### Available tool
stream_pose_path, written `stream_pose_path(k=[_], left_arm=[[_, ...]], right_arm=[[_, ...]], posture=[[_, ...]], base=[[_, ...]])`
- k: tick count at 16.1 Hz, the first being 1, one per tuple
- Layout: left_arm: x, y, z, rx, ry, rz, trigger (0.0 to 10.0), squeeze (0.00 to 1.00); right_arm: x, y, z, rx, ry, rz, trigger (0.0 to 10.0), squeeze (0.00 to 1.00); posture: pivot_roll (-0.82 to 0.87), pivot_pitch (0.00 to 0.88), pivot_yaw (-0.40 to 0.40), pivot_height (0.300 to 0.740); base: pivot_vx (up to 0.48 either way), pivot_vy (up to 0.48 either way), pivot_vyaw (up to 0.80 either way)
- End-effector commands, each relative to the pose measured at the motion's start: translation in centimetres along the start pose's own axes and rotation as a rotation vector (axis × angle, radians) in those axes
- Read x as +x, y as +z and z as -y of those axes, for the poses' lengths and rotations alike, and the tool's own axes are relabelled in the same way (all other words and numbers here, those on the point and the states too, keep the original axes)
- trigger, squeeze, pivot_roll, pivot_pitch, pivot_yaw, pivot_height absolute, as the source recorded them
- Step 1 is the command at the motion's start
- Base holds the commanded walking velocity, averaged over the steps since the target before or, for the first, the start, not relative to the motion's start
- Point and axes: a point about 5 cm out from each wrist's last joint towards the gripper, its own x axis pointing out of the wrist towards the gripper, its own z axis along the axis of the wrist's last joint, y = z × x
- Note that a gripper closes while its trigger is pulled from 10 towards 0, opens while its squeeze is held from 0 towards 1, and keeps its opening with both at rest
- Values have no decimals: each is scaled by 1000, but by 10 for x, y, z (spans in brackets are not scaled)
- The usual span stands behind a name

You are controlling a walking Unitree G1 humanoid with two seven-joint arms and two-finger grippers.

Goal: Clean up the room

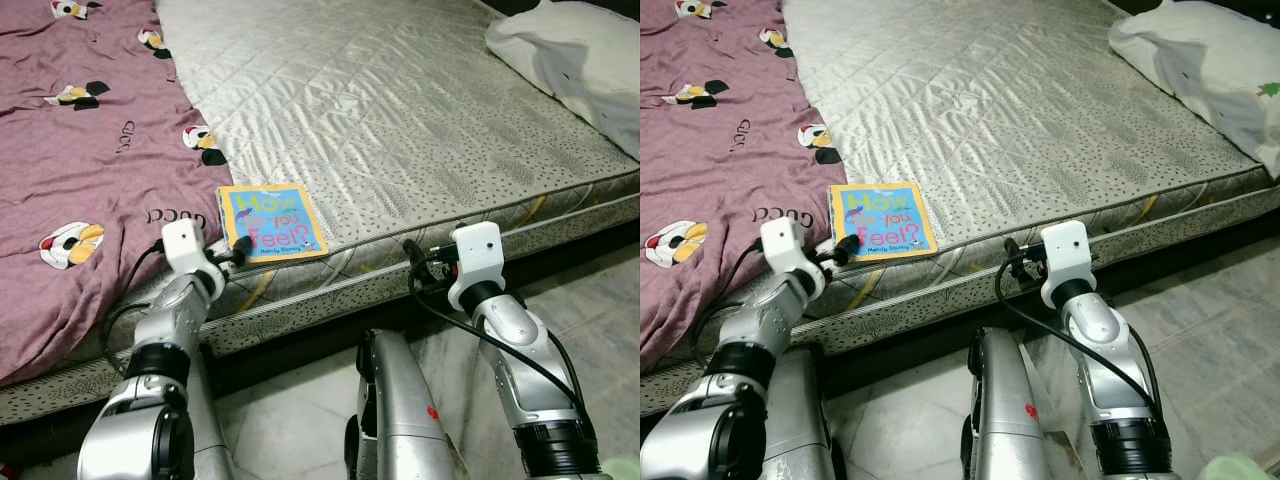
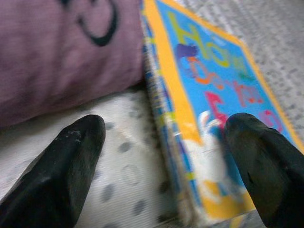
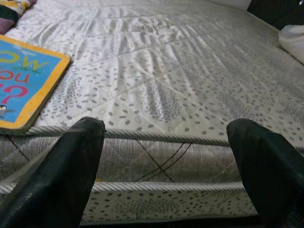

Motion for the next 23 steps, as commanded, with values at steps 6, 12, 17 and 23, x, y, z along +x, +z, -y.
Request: stream_pose_path(k=[6,12,17,23], left_arm=[[5,-12,8,-84,-90,-83,4588,0],[7,-14,12,-215,-132,-89,0,0],[6,-11,7,-252,-145,-86,0,0],[4,-7,0,-315,-145,-47,0,0]], right_arm=[[2,5,-2,-19,7,10,10000,0],[1,8,-6,17,52,23,10000,0],[-9,19,-45,223,429,8,10000,0],[-11,16,-45,176,419,-7,10000,0]], posture=[[-147,44,-55,469],[-154,40,-50,469],[-151,35,-47,469],[-147,33,-48,469]], base=[[0,0,0],[0,0,0],[0,0,0],[0,0,0]])
